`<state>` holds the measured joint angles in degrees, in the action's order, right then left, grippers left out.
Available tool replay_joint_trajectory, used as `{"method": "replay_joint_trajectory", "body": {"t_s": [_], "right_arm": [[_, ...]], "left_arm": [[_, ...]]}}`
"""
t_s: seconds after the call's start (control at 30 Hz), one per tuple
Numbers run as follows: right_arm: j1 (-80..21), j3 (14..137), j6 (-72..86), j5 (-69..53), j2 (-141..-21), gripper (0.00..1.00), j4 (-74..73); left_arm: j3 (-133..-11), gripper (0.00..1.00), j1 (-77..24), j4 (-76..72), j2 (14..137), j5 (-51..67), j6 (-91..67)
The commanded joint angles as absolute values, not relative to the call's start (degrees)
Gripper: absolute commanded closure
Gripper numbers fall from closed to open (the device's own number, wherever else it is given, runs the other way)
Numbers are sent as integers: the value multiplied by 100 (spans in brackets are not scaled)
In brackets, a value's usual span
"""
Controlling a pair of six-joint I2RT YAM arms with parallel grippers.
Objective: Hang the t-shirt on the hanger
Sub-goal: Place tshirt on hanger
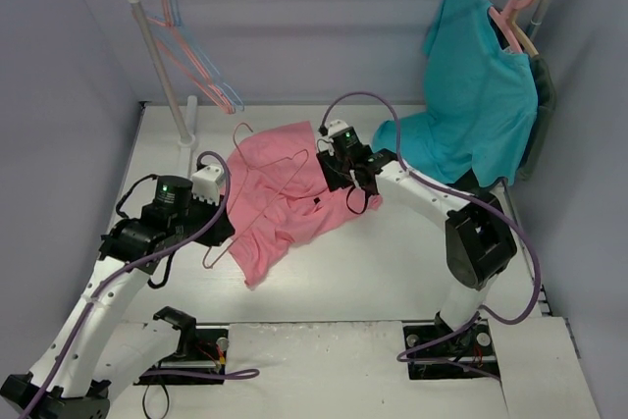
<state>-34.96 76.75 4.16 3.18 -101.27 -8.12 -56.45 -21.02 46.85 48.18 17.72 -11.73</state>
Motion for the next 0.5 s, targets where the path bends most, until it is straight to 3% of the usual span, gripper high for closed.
{"method": "replay_joint_trajectory", "body": {"t_s": [0.0, 0.13, 0.3, 0.47], "right_arm": [[-3533, 7208, 702, 641, -9765, 51, -1458], [-3603, 6891, 1291, 1089, -9502, 52, -1872], [-3648, 6916, 1985, 1195, -9272, 65, -1494], [-3613, 7426, 2416, 1573, -9895, 64, -1485]], "left_arm": [[-5748, 100, -2153, 4315, 4702, 2127, -1178], [-5590, 100, -2197, 4351, 4632, 2101, -1221], [-5449, 100, -2224, 4368, 4667, 2030, -1292], [-5528, 100, -2285, 4430, 4702, 2013, -1283]]}}
